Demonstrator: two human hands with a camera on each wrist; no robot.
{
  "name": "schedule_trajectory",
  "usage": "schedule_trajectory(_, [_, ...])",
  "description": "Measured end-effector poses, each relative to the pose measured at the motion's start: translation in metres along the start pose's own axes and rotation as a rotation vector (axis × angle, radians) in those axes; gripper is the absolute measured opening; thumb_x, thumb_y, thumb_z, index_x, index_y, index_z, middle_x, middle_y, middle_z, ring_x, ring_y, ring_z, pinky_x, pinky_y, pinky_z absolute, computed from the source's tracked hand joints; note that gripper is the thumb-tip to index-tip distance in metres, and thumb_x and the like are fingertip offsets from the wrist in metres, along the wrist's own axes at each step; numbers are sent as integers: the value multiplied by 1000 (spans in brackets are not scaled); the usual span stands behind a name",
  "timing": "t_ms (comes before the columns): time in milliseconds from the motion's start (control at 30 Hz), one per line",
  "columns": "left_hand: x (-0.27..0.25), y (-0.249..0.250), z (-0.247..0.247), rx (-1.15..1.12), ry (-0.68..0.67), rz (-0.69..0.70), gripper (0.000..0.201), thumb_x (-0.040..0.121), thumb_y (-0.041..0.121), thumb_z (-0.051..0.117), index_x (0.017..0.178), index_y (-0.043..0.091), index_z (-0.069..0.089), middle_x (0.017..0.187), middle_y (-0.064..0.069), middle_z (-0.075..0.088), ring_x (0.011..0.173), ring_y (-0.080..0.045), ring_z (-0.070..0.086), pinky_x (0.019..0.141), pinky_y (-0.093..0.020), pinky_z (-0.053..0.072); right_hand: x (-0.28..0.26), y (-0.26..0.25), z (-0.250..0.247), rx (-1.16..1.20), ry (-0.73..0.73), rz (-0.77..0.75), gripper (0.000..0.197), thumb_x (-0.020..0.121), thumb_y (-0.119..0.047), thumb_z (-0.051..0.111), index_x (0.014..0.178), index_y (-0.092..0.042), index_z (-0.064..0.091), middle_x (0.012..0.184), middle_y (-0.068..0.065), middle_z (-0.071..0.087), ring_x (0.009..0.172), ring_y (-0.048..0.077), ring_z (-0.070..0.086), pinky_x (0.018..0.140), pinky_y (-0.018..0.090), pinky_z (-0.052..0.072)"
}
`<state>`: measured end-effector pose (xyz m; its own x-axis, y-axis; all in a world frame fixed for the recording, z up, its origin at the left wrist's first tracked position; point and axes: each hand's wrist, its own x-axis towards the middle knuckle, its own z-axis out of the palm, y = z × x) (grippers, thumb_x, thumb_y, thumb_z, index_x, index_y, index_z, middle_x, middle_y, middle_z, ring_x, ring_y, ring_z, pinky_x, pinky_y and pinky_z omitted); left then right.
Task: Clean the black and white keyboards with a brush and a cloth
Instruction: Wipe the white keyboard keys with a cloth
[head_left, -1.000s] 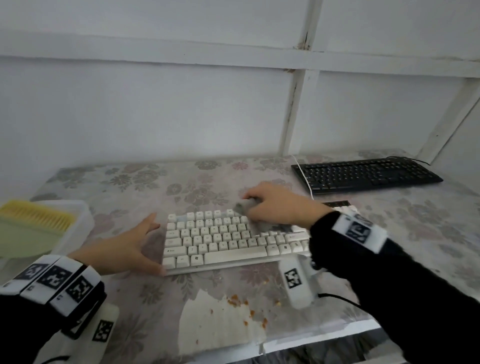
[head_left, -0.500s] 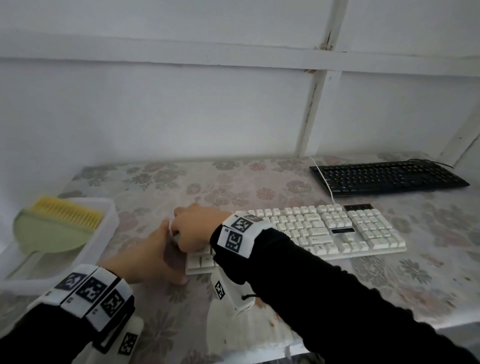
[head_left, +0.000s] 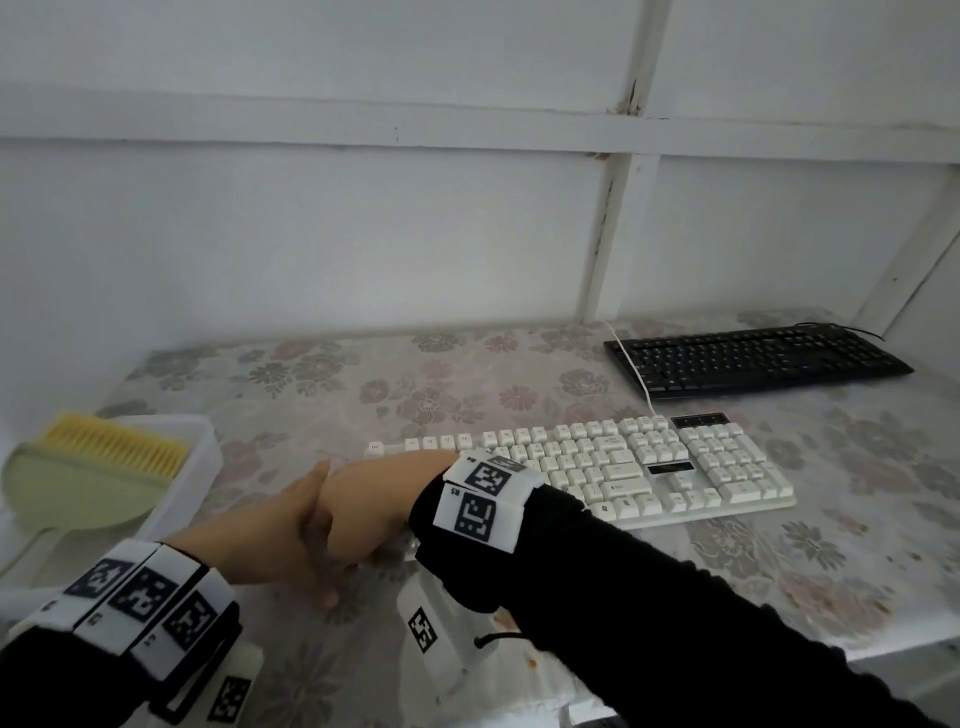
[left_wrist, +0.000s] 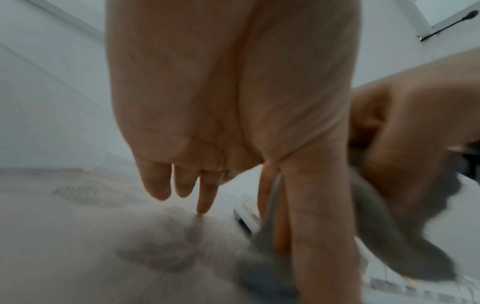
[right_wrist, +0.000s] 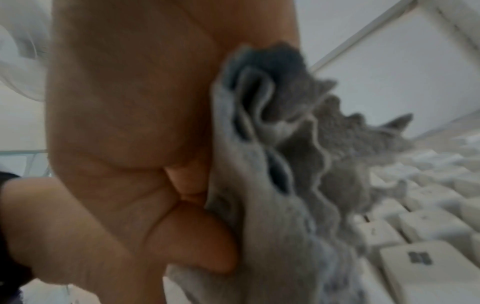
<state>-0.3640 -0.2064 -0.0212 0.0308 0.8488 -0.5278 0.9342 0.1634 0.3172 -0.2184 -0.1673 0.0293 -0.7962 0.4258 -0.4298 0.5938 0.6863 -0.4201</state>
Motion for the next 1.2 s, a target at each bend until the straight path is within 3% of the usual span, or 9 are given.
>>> schedule_trajectory(100, [-7,8,-8,43,-98,-53,139,60,36,84,148,24,-22,157,4,20,136,-16,34,106,-27,37,-13,2,-2,24,-95,-48,26,89,-12,58,113,-5,63,106,13,64,88,23,59,75,31,51])
schedule_trajectory(167, [-16,14,-16,31,-124,-57,130,68,26,80,147,29,-23,158,9,15,137,-15,33,105,-25,35,-29,10,-7,115,-126,-96,29,88,-5,55,116,-7,59,101,8,63,83,13,59,71,24,48])
schedule_trajectory(233, [-22,17,-25,-55,-121,-28,126,68,22,79,149,32,-17,155,12,17,138,-12,29,104,-22,34,-49,23,-15,188,-120,-136,36,85,0,56,120,-8,60,99,-1,64,81,2,58,67,13,46])
schedule_trajectory(300, [-29,21,-33,-192,-97,20,121,60,23,75,150,34,-5,148,12,29,137,-10,30,102,-21,35,-66,40,-19,301,-15,-147,35,88,-4,55,122,-9,62,102,-10,58,99,3,53,84,9,41])
schedule_trajectory(400, [-33,34,-40,-419,68,108,101,63,24,71,147,36,17,126,12,53,115,-11,55,94,-26,46,-84,65,-17,696,292,-137,27,93,-6,50,113,-5,68,106,-10,61,107,6,56,103,20,38])
schedule_trajectory(600, [-43,96,-36,-943,193,245,58,89,21,62,132,45,30,109,-16,66,91,-26,71,84,-36,55,-100,95,-8,1040,630,-75,34,88,5,57,118,-11,63,99,-1,67,86,8,63,80,18,52])
schedule_trajectory(867, [-30,155,-5,-1086,267,398,29,93,11,55,116,27,46,113,-18,60,95,-26,68,87,-44,56,-114,99,10,1130,934,-33,34,85,-9,69,115,-18,56,115,9,60,91,18,64,81,34,57])
schedule_trajectory(1033, [-26,171,8,-1145,368,368,33,91,3,57,111,29,50,116,-12,55,89,-20,66,76,-40,58,-119,100,16,908,1042,-15,23,94,-11,53,115,-22,54,120,8,57,109,22,58,93,38,50])
schedule_trajectory(1200, [-26,181,17,-1237,349,343,41,91,0,57,113,34,47,112,-10,62,91,-21,67,74,-37,56,-133,100,17,991,1018,-88,33,96,-3,45,122,-22,52,115,16,60,101,23,61,89,43,51])
